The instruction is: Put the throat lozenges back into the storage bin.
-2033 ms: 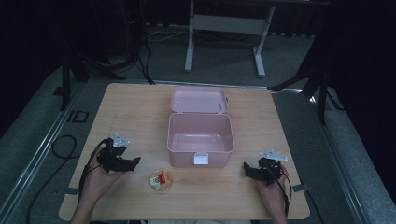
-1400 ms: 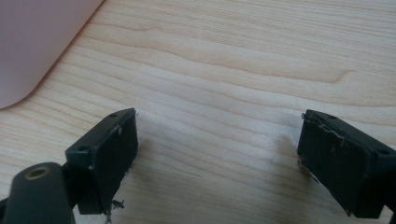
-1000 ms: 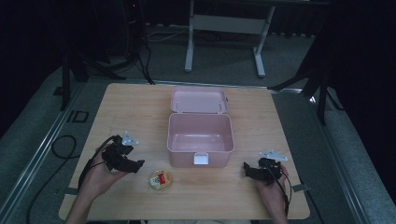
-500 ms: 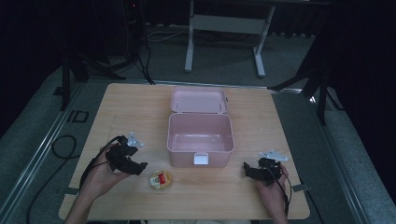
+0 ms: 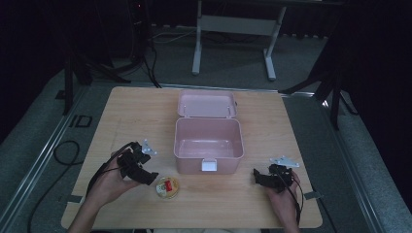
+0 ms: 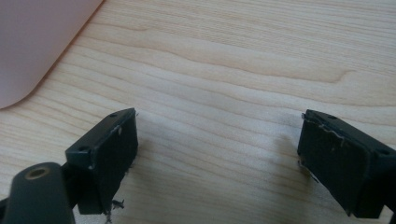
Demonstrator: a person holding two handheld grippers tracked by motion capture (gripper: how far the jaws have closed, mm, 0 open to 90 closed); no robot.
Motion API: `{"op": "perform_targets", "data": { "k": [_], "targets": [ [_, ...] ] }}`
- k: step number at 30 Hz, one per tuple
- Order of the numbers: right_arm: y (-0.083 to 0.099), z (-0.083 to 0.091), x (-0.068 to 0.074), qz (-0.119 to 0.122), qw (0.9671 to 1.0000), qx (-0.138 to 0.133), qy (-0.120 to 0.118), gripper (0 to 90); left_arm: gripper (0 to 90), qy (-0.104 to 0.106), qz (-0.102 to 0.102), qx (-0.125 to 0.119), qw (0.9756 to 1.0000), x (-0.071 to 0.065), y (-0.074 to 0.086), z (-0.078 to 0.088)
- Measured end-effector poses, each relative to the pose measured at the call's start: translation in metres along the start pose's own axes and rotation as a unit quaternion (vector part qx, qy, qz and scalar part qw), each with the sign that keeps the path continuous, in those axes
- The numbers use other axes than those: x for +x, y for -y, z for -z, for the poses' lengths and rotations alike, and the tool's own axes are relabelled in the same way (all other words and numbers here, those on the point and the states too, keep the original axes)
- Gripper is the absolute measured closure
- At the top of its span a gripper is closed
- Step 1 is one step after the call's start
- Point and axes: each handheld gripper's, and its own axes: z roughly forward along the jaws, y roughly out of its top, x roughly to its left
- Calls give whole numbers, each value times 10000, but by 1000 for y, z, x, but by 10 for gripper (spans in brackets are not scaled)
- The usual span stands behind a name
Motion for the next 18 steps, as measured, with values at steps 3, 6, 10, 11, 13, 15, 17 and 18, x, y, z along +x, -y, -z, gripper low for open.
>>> {"op": "perform_targets", "data": {
  "k": [3, 6, 10, 11, 13, 15, 17, 18],
  "targets": [
    [0, 0, 0, 1, 10000, 0, 0, 120, 232, 26, -17, 9, 10000, -1, -1, 0],
    [0, 0, 0, 1, 10000, 0, 0, 120, 232, 57, -68, 37, 10000, -2, -2, 0],
    [0, 0, 0, 0, 10000, 0, 0, 120, 222, 103, -134, 70, 9998, -5, -4, 2],
    [0, 0, 0, 1, 10000, -1, 0, 120, 222, 113, -139, 62, 9998, -5, -5, 2],
    [0, 0, 0, 3, 10000, -1, 0, 120, 217, 149, -174, 69, 9997, -7, -5, 2],
    [0, 0, 0, -1, 10000, 0, 0, 120, 210, 149, -198, 94, 9996, -8, -6, 1],
    [0, 0, 0, 0, 10000, -1, 0, 120, 184, 137, -181, 97, 9997, -9, -6, 1],
    [0, 0, 0, 0, 10000, 0, 0, 120, 184, 173, -182, 100, 9996, -9, -6, 2]
  ]
}}
